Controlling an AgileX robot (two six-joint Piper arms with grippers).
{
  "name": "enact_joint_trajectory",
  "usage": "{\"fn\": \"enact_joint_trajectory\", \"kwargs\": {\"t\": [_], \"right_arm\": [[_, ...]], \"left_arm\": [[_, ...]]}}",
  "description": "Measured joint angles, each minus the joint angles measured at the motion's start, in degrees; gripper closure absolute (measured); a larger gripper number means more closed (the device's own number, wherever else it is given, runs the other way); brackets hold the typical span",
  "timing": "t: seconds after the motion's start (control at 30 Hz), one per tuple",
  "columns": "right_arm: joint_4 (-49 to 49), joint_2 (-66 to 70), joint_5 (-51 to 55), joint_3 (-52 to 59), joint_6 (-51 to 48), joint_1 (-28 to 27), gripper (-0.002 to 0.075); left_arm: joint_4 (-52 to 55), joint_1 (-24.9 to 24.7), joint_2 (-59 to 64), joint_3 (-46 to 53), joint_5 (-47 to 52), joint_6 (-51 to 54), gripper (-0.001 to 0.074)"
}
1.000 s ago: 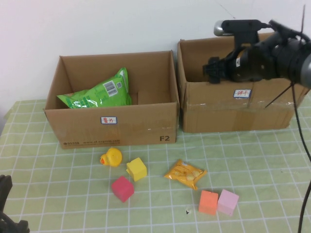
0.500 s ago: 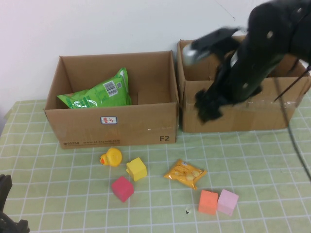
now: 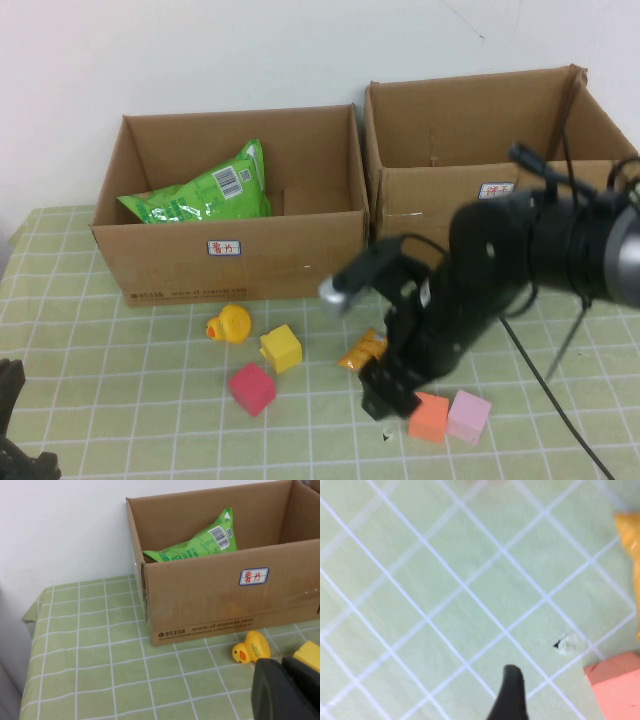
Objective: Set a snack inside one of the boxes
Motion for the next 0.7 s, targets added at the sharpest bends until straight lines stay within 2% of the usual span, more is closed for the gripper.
{"fn": "enact_joint_trajectory", "kwargs": {"t": [0.17, 0.37, 0.5, 0.7], "right_arm": [[0.0, 0.0, -12.83, 8.75, -4.16, 0.0, 0.0158], [0.0, 1.45, -24.27, 8.9, -2.46, -0.48, 0.0158], [0.0, 4.54, -22.64, 4.54, 2.37, -1.55, 0.0158], [-0.97, 12.2, -14.27, -4.06, 2.78, -2.19, 0.0159]], "left_arm": [[0.0, 0.0, 0.0, 0.0, -0.61, -0.15, 0.0736], [0.0, 0.0, 0.0, 0.0, -0.73, -0.05, 0.0736], [0.0, 0.0, 0.0, 0.0, -0.73, -0.05, 0.0736], [0.0, 0.0, 0.0, 0.0, -0.73, -0.05, 0.0736]]}}
